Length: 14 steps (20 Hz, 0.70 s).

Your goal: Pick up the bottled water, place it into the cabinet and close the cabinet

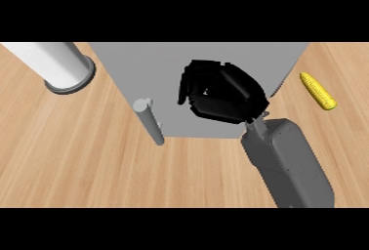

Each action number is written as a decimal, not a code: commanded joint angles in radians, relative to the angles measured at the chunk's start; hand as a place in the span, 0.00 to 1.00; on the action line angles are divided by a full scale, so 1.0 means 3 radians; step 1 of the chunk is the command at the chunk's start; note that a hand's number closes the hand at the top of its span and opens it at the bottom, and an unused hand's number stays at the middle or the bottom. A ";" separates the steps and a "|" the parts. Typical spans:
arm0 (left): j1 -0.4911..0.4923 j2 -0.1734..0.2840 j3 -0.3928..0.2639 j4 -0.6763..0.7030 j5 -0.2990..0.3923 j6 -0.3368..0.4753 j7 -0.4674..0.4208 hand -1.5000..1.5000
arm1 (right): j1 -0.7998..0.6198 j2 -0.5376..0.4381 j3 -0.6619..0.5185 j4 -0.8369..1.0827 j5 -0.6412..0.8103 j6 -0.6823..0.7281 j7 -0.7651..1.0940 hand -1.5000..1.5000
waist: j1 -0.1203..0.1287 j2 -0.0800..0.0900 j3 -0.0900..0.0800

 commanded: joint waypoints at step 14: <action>-0.0076 -0.0018 0.0099 -0.0052 0.0200 -0.0101 0.0306 0.00 | -0.0870 0.0114 -0.0271 0.1006 -0.0208 0.0186 -0.0004 1.00 | 0.0134 0.0095 -0.0023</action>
